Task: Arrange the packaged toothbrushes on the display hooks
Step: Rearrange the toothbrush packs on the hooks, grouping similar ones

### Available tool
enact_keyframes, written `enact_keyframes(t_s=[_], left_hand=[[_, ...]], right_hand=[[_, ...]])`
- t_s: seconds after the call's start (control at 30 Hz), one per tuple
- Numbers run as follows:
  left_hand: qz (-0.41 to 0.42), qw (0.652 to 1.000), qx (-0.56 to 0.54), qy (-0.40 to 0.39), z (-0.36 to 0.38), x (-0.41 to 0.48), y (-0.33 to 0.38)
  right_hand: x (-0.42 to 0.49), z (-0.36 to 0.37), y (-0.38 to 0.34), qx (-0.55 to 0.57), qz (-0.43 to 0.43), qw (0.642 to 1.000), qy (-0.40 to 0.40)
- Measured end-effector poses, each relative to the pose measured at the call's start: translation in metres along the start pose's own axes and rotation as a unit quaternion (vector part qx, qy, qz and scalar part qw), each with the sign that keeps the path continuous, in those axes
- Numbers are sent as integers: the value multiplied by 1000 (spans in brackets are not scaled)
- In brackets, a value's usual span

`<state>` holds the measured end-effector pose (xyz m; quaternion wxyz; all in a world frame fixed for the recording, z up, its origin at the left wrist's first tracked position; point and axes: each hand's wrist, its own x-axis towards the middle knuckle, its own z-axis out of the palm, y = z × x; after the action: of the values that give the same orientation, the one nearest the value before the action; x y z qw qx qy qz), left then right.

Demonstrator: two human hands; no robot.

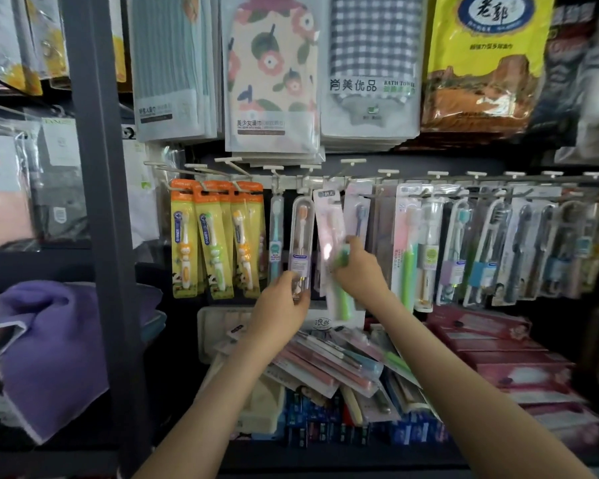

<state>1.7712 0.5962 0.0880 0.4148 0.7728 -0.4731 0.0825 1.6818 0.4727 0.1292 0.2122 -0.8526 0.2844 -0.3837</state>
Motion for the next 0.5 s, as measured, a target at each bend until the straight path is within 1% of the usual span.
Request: enact_keyframes(t_s=[0.07,0.13,0.27,0.3,0.33,0.37,0.43,0.47,0.5], left_hand=[[-45,993,-95,-51,8,1,5],[-54,984,-148,-85,14,-1,10],[-56,979,-171,-94,19,-2,9],[-63,978,-176,-93,19,-3,7],[-74,976,-183,-96,20,-4,5],[-87,972,-194,-103,21,-6,3],[-117,960,-226,-120,24,-9,-2],[-131,953,-240,-130,24,-10,-4],[-144,948,-249,-139,24,-10,-5]], right_hand=[[-12,6,-1,53,9,997,-54],[-20,10,2,74,4,992,-102],[-22,8,16,129,6,976,-174],[-21,8,21,135,6,974,-181],[-20,8,24,133,8,977,-167],[-17,9,28,128,20,984,-125],[-9,11,37,111,65,992,-6],[-5,11,41,89,80,992,39],[0,13,43,54,90,993,60]])
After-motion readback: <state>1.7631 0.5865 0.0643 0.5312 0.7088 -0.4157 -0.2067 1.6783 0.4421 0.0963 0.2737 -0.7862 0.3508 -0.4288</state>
